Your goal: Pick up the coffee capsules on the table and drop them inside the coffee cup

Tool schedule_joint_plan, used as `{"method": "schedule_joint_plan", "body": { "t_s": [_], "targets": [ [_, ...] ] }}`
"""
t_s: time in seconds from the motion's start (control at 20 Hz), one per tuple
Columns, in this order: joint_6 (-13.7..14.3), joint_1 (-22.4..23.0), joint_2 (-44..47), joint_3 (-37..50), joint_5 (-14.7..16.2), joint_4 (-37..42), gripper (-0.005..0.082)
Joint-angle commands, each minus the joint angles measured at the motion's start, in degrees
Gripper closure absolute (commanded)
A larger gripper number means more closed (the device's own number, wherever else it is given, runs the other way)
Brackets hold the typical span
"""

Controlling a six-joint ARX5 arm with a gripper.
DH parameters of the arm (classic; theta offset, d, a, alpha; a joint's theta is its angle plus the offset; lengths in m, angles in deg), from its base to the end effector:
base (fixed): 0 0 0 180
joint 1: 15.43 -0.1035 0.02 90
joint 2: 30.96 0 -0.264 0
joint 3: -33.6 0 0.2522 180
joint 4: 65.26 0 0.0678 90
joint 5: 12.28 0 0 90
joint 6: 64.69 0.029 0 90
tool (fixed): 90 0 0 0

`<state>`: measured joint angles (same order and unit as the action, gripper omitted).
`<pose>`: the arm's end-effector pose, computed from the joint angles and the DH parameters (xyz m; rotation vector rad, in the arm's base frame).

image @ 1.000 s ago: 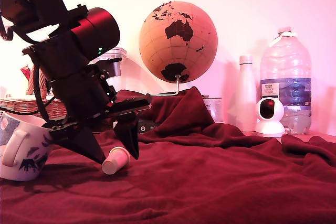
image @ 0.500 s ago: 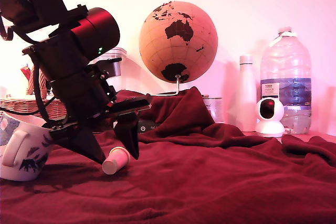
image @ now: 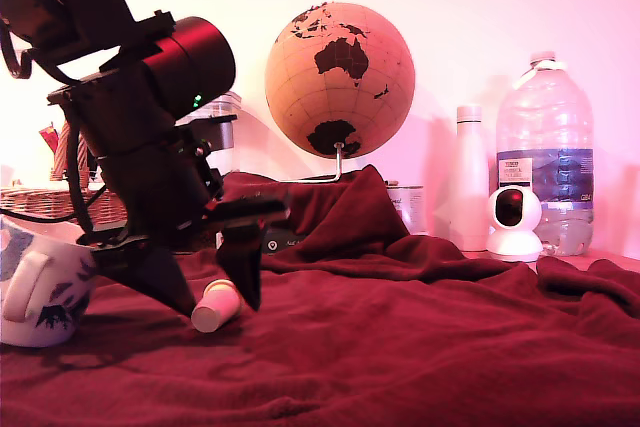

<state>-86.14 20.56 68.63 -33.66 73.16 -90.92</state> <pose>0.2670 -0.1911 0.1469 0.0175 1.0308 -0.3111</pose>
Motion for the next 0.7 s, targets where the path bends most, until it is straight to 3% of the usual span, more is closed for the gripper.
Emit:
{"method": "schedule_joint_plan", "body": {
  "t_s": [0.0, 0.3, 0.55, 0.65],
  "targets": [
    [0.50, 0.17, 1.95, 0.20, -0.59, -0.24, 0.0224],
    [1.40, 0.20, 0.79, 0.11, -4.68, -0.24, 0.0224],
    [1.92, 0.57, -0.90, 0.11, -6.25, -0.55, 0.0224],
    [1.99, 1.46, -1.46, 0.04, -8.74, -0.55, 0.0224]
  ]
}}
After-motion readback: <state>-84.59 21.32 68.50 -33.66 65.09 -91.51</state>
